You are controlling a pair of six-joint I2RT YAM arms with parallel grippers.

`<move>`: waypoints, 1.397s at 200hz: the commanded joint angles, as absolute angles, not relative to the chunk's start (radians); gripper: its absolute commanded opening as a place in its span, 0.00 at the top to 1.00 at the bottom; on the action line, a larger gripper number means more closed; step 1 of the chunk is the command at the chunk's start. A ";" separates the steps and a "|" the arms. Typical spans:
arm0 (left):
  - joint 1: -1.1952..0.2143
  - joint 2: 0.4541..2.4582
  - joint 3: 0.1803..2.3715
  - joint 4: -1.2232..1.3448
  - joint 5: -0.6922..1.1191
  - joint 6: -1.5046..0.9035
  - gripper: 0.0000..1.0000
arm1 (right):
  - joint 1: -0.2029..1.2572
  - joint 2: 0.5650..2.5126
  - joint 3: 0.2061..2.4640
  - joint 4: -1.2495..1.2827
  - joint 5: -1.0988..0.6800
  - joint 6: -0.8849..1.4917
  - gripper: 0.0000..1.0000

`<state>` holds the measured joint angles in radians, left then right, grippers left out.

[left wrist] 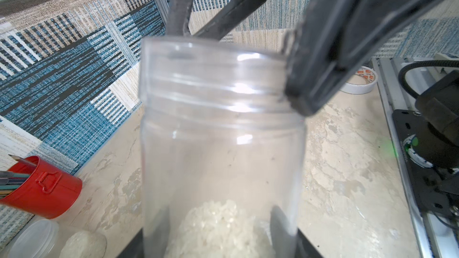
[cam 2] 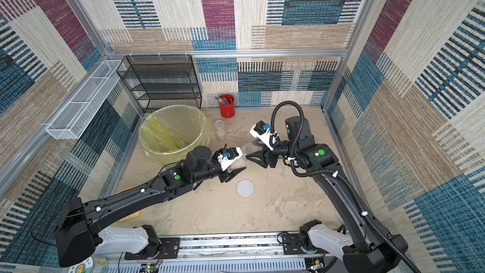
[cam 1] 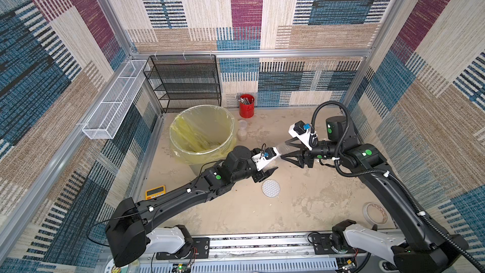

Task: Empty moldy rice from jars
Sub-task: Unscrew the lid from the jar.

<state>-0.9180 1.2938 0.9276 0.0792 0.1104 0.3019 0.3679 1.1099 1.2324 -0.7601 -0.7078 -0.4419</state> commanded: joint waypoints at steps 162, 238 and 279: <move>-0.916 1.278 0.920 0.112 0.154 0.295 0.79 | 0.362 1.215 1.256 -0.716 -0.677 -0.449 0.32; -0.900 1.264 0.887 0.148 0.123 0.291 0.79 | 0.362 1.237 1.274 -0.715 -0.741 -0.265 0.22; -0.890 1.261 0.872 0.167 0.110 0.286 0.79 | 0.362 1.216 1.289 -0.712 -0.758 -0.231 0.15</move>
<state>-0.8970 1.2732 0.8814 0.0914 0.0834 0.2871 0.3641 1.2350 1.2846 -0.7540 -0.7738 -0.2665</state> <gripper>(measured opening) 0.665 0.822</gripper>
